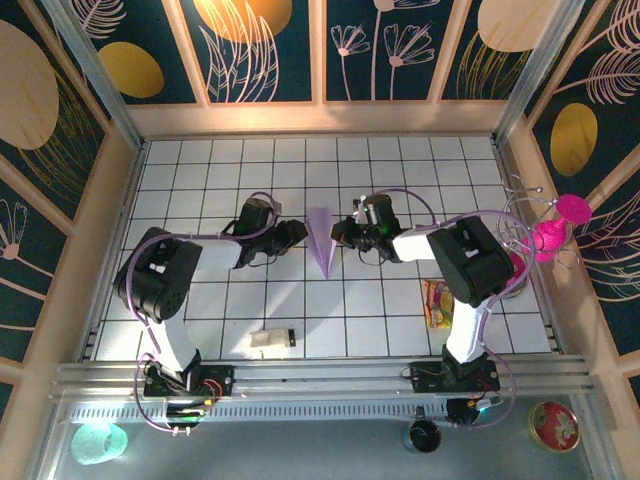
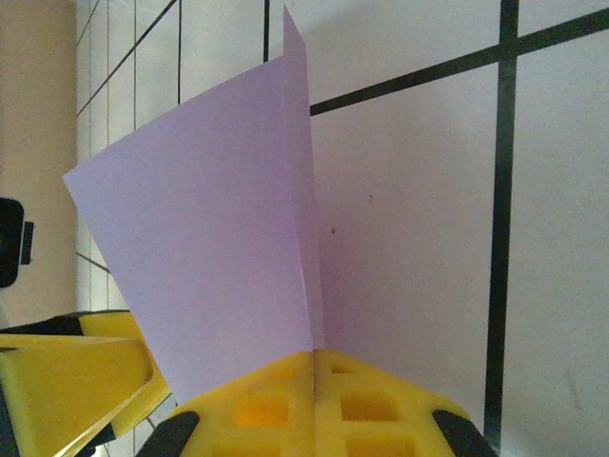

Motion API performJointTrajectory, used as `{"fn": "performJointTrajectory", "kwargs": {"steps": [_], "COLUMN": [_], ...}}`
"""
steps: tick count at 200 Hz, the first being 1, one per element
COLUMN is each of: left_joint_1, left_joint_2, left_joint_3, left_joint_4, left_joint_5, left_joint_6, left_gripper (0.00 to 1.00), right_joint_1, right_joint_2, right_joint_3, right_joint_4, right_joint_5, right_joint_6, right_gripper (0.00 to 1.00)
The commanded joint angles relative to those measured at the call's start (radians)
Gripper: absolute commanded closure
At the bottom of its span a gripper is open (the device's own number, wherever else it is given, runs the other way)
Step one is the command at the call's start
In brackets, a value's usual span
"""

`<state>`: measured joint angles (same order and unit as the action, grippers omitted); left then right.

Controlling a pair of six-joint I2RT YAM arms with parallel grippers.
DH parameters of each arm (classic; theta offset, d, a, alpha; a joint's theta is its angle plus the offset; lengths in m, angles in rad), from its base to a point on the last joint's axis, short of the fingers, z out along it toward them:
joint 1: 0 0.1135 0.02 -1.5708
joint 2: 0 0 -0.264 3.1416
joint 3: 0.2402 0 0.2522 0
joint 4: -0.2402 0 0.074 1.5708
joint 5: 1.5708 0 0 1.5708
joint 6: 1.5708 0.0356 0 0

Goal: Fold a paper plane with a square sheet of paper (pick it up from the middle)
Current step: Turn over a paper plane at the center of the table.

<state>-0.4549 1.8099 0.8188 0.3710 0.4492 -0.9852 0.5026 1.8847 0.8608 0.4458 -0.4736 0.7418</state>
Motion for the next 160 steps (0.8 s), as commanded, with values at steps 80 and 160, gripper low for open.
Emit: {"fn": "performJointTrajectory", "kwargs": {"steps": [80, 160], "left_joint_1": [-0.022, -0.021], "left_joint_2": [0.098, 0.014], "left_joint_3": [0.096, 0.094], "left_joint_4": [-0.066, -0.118], "left_joint_5": [0.010, -0.047], "left_joint_6": [0.025, 0.058], "left_gripper": [0.79, 1.00], "right_joint_1": [-0.013, -0.053], "right_joint_2": [0.007, -0.076], "right_joint_3": [-0.011, -0.008], "right_joint_4": [0.041, -0.015], "right_joint_5": [-0.026, -0.018], "right_joint_6": [0.005, -0.045], "right_gripper": [1.00, 1.00]}}
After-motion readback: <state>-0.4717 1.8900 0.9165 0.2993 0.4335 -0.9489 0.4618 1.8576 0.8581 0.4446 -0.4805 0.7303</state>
